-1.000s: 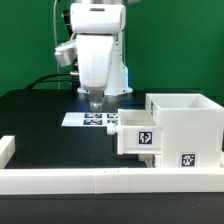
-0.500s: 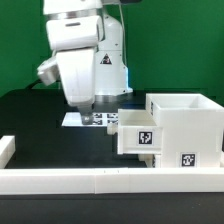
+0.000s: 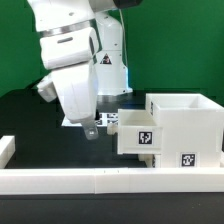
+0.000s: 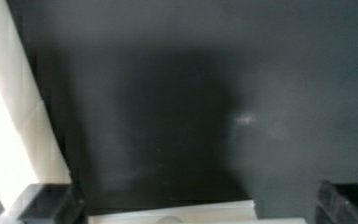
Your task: Assemble drawer
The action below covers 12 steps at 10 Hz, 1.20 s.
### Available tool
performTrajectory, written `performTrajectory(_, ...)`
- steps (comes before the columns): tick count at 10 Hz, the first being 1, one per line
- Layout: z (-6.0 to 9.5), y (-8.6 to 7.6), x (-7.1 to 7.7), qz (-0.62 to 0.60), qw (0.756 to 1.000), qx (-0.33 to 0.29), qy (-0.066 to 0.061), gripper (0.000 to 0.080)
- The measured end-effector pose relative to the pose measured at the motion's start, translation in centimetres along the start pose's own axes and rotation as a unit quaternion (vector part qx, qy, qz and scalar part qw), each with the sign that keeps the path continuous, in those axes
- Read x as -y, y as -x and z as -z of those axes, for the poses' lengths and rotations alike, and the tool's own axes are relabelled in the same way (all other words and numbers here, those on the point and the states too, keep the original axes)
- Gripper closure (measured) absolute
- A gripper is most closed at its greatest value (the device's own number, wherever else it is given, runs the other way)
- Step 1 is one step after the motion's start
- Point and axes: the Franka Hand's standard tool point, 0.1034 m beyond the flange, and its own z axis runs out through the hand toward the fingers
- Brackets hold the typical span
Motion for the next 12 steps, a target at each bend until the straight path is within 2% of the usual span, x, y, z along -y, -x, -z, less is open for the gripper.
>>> performTrajectory(2, -0.8, -0.9, 0.2, 0.002, 1.000, -0.004, -0.006, 0.0150)
performTrajectory(4, -1.5, -3.6, -0.1, -0.009, 1.000, -0.007, -0.005, 0.0150)
performTrajectory(5, -1.8, -4.3, -0.1, -0.015, 1.000, -0.006, -0.006, 0.0150)
performTrajectory(7, -1.8, -4.3, -0.3, -0.013, 1.000, 0.005, -0.008, 0.0151)
performTrajectory(9, -1.8, -4.2, 0.0, -0.011, 1.000, 0.005, -0.015, 0.0150)
performTrajectory(12, -1.8, -4.2, 0.0, -0.012, 1.000, 0.004, -0.015, 0.0150)
